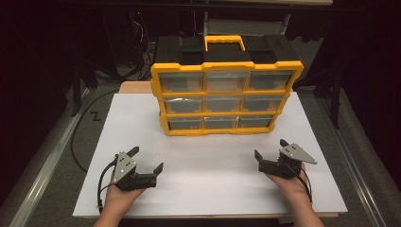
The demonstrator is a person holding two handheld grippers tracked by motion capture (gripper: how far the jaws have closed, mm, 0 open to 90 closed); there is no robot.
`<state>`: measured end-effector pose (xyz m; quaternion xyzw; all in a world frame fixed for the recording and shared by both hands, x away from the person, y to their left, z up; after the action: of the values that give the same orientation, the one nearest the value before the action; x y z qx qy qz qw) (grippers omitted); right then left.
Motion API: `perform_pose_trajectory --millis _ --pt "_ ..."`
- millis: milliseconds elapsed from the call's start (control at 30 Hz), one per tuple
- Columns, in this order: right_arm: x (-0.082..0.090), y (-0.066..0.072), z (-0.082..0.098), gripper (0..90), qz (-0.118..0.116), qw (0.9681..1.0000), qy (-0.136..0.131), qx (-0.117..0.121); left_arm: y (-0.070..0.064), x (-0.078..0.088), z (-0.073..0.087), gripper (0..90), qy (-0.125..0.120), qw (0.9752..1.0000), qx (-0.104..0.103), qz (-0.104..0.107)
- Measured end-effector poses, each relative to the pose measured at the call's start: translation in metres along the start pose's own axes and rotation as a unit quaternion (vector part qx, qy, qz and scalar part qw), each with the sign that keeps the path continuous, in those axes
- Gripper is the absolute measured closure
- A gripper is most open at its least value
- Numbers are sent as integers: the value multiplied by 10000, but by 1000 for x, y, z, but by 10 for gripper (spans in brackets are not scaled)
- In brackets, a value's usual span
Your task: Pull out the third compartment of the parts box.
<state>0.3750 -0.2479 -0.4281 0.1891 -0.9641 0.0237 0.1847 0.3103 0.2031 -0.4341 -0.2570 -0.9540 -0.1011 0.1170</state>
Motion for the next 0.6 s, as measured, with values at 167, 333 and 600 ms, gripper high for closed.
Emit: perform_pose_trajectory --millis 167,333,600 --pt "-11 -4 -6 10 93 9998 50 -167 1 0 1 4 35 10000 18 -44" --pt "-26 -6 -11 10 171 9997 69 -142 0 0 1 4 52 10000 16 -35" --pt "-38 -4 -16 10 211 9997 94 29 -1 1 1 4 61 10000 24 -31"
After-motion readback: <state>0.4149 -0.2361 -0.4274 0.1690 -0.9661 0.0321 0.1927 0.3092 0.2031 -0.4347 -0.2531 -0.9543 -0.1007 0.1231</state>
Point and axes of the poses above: each handheld gripper's, and its own axes: x roughly backward along the jaws, z roughly out of its underside, y roughly to its left, the point moved 2 cm from there along -x, roughly forward along the jaws, and after that the axes turned 6 degrees about -x, right-handed, at the moved point
